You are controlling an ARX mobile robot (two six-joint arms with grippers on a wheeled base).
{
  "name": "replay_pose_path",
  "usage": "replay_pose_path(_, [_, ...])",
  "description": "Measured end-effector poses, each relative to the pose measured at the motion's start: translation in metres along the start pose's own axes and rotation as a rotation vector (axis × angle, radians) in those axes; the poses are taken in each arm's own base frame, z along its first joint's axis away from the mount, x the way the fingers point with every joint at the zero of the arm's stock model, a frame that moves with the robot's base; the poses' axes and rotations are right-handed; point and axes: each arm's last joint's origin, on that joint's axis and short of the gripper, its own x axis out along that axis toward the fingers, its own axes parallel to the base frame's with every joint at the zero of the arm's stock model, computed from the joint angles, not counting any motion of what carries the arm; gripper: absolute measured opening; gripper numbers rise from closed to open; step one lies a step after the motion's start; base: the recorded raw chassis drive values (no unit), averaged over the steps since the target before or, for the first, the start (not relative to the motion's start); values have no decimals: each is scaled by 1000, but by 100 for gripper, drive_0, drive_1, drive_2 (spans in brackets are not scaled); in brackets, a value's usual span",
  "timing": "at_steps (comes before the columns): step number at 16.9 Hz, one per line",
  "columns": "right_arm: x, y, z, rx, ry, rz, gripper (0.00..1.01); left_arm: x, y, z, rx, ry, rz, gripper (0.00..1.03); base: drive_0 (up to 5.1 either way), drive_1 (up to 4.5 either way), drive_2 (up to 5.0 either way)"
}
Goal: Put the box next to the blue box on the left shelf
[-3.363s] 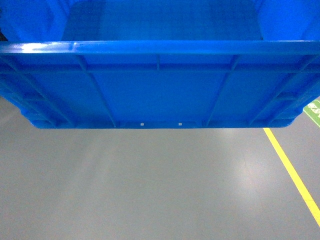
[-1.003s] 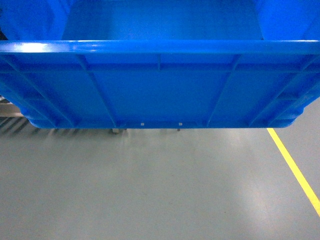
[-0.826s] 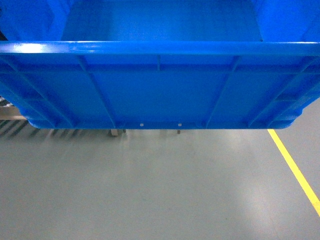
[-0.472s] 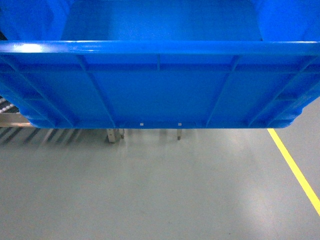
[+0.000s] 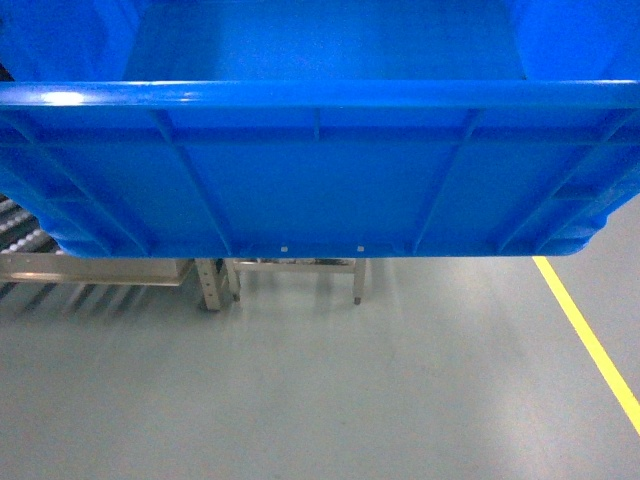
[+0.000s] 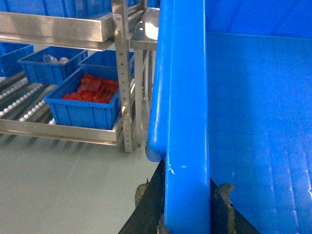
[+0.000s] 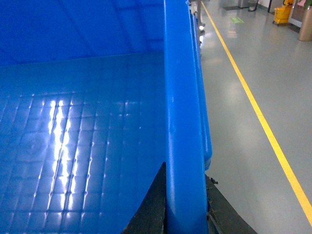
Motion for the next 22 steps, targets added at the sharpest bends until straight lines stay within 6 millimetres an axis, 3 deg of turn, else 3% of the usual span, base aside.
replay_pose_path(22, [0,0,-1,0,3,0,7,0,0,-1,1,3,0,8,7,434,-420])
